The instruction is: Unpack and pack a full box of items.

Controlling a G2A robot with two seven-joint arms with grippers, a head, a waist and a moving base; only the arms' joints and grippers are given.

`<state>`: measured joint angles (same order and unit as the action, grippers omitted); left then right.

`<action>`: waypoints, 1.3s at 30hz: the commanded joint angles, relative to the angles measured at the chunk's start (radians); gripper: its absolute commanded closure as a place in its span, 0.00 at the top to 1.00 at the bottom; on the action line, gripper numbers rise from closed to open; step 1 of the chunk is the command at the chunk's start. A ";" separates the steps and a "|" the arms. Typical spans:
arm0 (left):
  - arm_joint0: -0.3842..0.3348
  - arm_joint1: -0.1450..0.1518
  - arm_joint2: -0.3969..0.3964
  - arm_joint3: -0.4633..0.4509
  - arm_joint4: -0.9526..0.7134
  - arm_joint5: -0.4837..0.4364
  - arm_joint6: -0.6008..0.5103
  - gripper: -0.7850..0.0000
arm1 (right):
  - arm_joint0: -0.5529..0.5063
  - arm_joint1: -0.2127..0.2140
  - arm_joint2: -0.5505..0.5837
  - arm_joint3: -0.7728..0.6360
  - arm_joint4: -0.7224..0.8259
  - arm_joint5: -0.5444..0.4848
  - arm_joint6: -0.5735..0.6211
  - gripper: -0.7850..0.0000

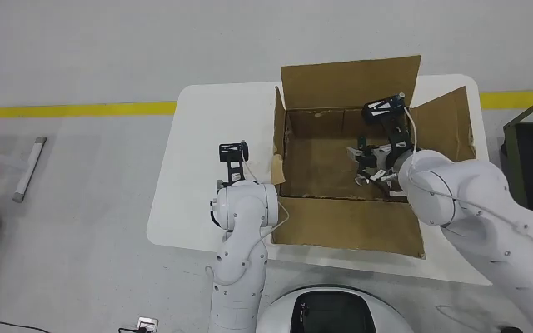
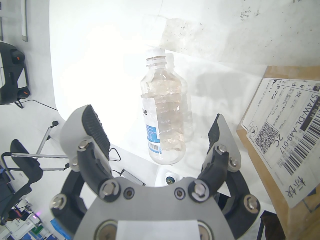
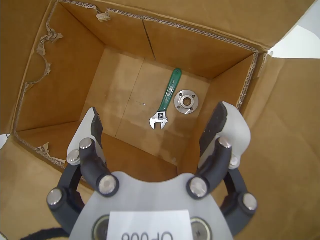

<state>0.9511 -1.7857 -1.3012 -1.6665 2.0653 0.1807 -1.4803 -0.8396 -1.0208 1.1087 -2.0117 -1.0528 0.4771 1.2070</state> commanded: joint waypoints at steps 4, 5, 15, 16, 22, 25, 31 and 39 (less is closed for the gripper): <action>0.000 0.000 0.000 0.000 0.000 0.000 0.000 1.00 | 0.000 0.000 0.000 0.000 0.000 0.000 0.000 1.00; 0.000 0.000 0.000 0.000 0.000 0.000 0.000 1.00 | 0.000 0.000 0.000 0.000 0.000 0.000 0.000 1.00; 0.000 0.000 0.000 0.000 0.000 0.000 0.000 1.00 | 0.019 -0.012 -0.067 0.051 -0.056 -0.069 -0.033 1.00; 0.000 0.000 0.000 0.000 0.000 0.000 0.000 1.00 | 0.034 -0.018 -0.083 0.065 -0.048 -0.058 -0.022 1.00; 0.000 0.000 0.000 0.000 0.000 0.000 0.000 1.00 | 0.148 -0.067 -0.204 0.217 -0.042 0.044 0.053 1.00; 0.000 0.000 0.000 0.000 0.000 0.000 0.000 1.00 | 0.197 -0.093 -0.250 0.311 -0.048 0.086 0.050 1.00; 0.000 0.000 0.000 0.000 0.000 0.000 0.000 1.00 | 0.247 -0.138 -0.283 0.444 -0.020 0.122 0.014 0.94; 0.000 0.000 0.000 0.000 0.000 0.000 0.000 1.00 | 0.260 -0.177 -0.300 0.543 -0.053 0.127 0.010 0.55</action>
<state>0.9511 -1.7857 -1.3012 -1.6665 2.0653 0.1807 -1.4803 -0.5807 -1.1945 0.8089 -1.4783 -1.1003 0.6031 1.2171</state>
